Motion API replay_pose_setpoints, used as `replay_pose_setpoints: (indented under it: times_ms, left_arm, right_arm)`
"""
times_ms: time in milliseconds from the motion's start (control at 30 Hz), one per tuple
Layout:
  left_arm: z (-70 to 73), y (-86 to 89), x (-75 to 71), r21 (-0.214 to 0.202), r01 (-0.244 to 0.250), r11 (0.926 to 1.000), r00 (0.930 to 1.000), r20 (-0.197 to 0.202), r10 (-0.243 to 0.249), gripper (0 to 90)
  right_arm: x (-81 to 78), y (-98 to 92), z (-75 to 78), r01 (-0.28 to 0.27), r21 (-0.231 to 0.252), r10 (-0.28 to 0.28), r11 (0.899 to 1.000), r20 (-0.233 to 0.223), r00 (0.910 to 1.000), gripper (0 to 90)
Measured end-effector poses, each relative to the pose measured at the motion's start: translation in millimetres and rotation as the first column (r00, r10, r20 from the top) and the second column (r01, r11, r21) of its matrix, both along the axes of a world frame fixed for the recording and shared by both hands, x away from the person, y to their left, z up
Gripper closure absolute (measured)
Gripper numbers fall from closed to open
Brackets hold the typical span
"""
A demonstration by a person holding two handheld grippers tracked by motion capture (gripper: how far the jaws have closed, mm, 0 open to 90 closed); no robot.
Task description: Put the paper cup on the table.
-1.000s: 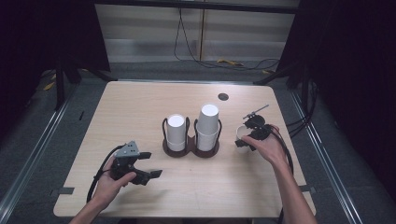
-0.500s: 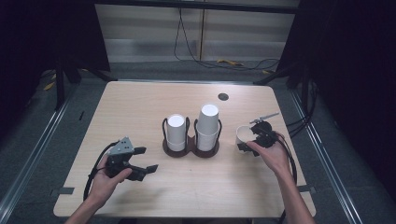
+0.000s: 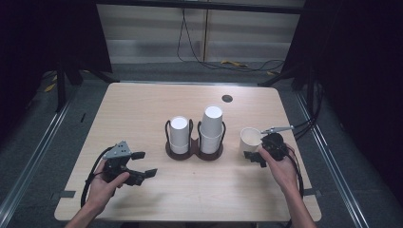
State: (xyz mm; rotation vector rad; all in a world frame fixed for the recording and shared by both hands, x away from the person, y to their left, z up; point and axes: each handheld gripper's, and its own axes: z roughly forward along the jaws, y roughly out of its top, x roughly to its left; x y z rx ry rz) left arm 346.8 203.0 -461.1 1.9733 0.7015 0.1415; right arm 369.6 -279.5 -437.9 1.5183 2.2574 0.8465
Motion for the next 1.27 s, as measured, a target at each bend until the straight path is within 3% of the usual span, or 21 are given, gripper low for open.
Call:
replay_pose_setpoints:
  times_ms: [100,233,400,433,467,533,667,700,733,767,833,1000,1067,1267]
  left_arm:
    - [-0.9,1.7,-0.8,0.008,-0.007,0.9999,1.0000,0.006,0.007,16.2]
    - [-0.6,2.3,-2.4,0.023,-0.011,0.9997,0.9998,0.018,0.010,16.2]
    - [0.3,1.2,-8.0,0.029,-0.026,0.9992,0.9996,0.014,0.026,16.1]
    - [0.5,0.7,-9.3,0.031,-0.024,0.9992,0.9994,0.025,0.023,16.2]
    - [0.4,-0.2,-10.5,0.028,-0.026,0.9993,0.9994,0.023,0.025,16.2]
    - [0.5,-0.1,-11.2,0.019,-0.023,0.9995,0.9996,0.018,0.023,16.2]
    - [-1.1,-0.7,-12.6,0.025,-0.026,0.9993,0.9992,0.031,0.025,16.2]
    - [-3.6,-2.2,-13.5,0.029,-0.019,0.9994,0.9995,0.024,0.018,16.1]
    - [-3.6,-2.2,-13.5,0.029,-0.019,0.9994,0.9995,0.024,0.018,16.1]
    - [-5.8,-3.7,-14.3,0.039,-0.012,0.9992,0.9997,0.023,0.011,16.1]
    - [-6.6,-4.3,-14.8,0.043,-0.015,0.9990,0.9997,0.021,0.014,16.2]
    - [-12.4,-4.1,-17.5,0.060,-0.015,0.9981,0.9991,0.041,0.012,16.1]
    - [-14.9,-4.0,-17.4,0.063,0.000,0.9980,0.9997,0.024,-0.001,16.1]
    - [-17.2,-7.1,-18.3,0.070,0.000,0.9975,0.9995,0.030,-0.002,16.1]
  right_arm:
    - [-17.2,2.3,1.1,0.011,-0.003,-0.011,1.000,0.027,0.9996,13.9]
    - [-28.9,2.5,2.0,0.023,0.013,-0.024,1.000,0.059,0.9980,13.9]
    - [-46.5,8.1,-0.5,-0.036,0.064,0.029,0.997,0.108,0.9938,13.9]
    - [-51.7,12.1,-2.1,-0.058,0.083,0.046,0.995,0.145,0.9883,13.9]
    - [-51.7,12.1,-2.1,-0.058,0.083,0.046,0.995,0.145,0.9883,13.9]
    - [-56.5,17.9,-3.1,-0.065,0.107,0.042,0.992,0.203,0.9782,13.9]
    - [-62.2,33.3,-6.4,-0.100,0.133,0.068,0.986,0.227,0.9716,14.0]
    - [-64.9,41.9,-8.7,-0.127,0.145,0.088,0.981,0.245,0.9654,14.0]
    - [-64.9,41.9,-8.7,-0.127,0.145,0.088,0.981,0.245,0.9654,14.0]
    - [-67.5,48.5,-11.7,-0.145,0.169,0.095,0.975,0.271,0.9578,14.1]
    - [-68.7,51.2,-13.7,-0.147,0.178,0.092,0.973,0.286,0.9537,14.1]
    - [-74.8,61.2,-23.8,-0.180,0.180,0.122,0.967,0.295,0.9478,14.5]
    - [-76.4,61.7,-24.7,-0.191,0.178,0.131,0.965,0.302,0.9442,14.5]
    - [-77.6,63.5,-34.9,-0.204,0.164,0.154,0.965,0.273,0.9496,14.8]
